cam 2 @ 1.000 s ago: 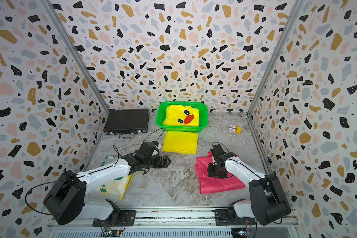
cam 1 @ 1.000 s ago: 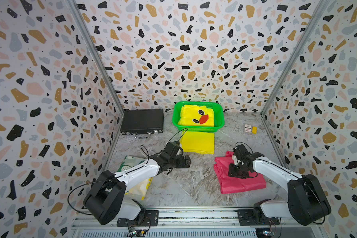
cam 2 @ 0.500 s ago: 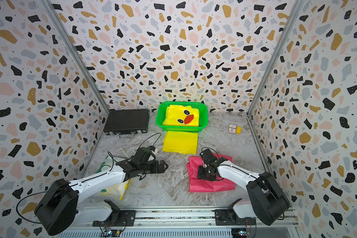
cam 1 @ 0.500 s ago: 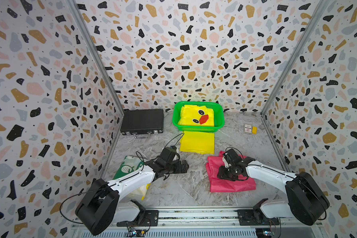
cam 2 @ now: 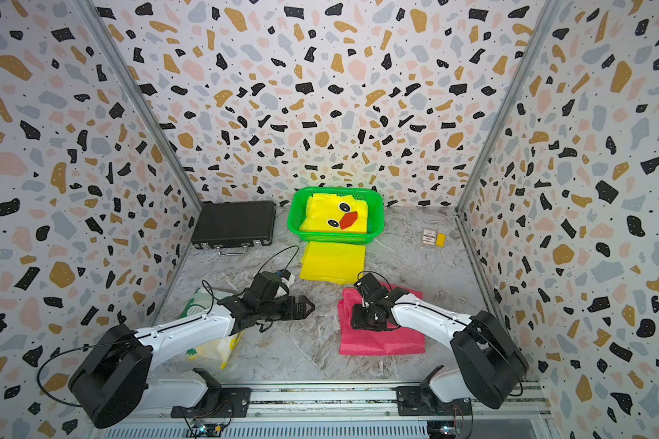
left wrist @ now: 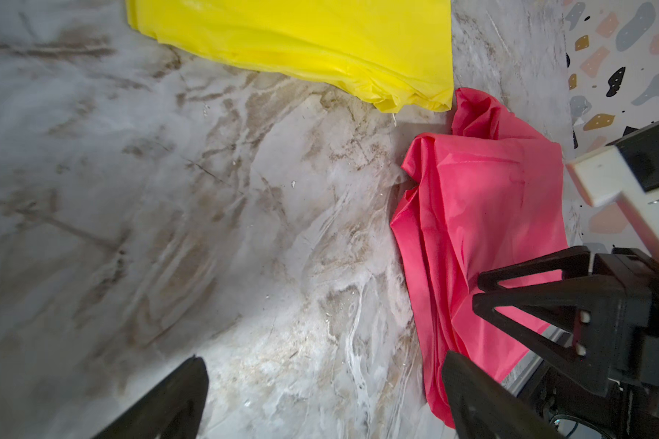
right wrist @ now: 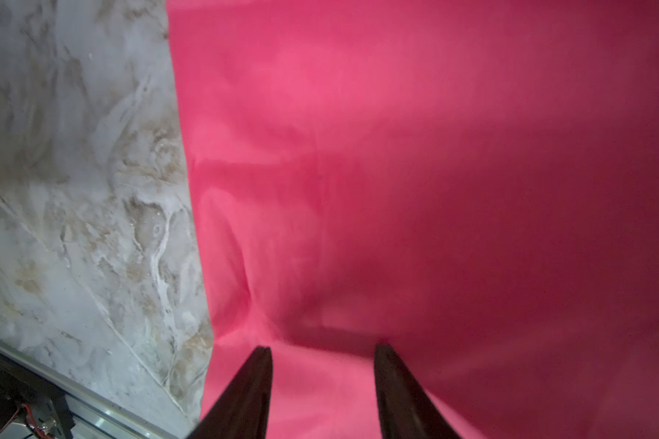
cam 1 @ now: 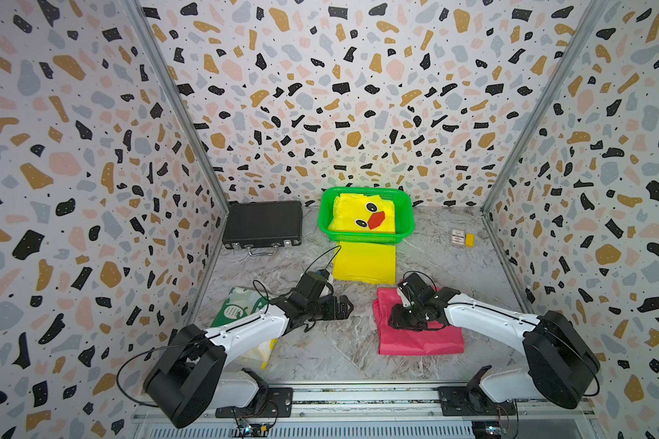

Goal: Put the folded raincoat in the basket
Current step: Move the raincoat to the center of the board.

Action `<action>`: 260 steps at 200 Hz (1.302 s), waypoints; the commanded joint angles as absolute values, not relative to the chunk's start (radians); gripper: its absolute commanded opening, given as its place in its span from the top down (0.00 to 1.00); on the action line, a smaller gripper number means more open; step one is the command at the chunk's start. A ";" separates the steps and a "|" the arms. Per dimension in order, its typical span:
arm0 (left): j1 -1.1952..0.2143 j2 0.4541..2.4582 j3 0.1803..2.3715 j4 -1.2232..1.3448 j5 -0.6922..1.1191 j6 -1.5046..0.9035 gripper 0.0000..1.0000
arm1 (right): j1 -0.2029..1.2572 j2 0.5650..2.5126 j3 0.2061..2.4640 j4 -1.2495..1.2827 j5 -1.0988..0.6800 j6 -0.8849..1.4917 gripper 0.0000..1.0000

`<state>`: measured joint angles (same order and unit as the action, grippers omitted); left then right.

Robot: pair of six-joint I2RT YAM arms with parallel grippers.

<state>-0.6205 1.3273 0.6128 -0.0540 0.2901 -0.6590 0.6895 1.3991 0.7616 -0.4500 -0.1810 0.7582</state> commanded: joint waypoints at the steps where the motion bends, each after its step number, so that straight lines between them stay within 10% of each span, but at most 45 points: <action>1: -0.626 1.342 0.604 0.004 0.319 -0.670 0.00 | 0.688 1.322 0.839 -0.593 -0.047 0.700 0.51; 96: -0.626 1.404 0.635 0.018 0.332 -0.656 0.00 | 0.466 1.384 0.807 -0.655 -0.061 0.536 0.53; 200: -0.626 1.377 0.587 0.004 0.343 -0.649 0.00 | 0.733 1.492 0.757 -0.288 -0.173 0.874 0.51; 260: -0.626 1.372 0.582 -0.007 0.337 -0.608 0.00 | 0.749 1.216 0.811 -0.610 -0.008 0.814 0.40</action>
<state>-0.6205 1.3792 0.5823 -0.0216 0.3340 -0.6476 0.7475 1.3838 0.7879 -0.3916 -0.1276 0.8314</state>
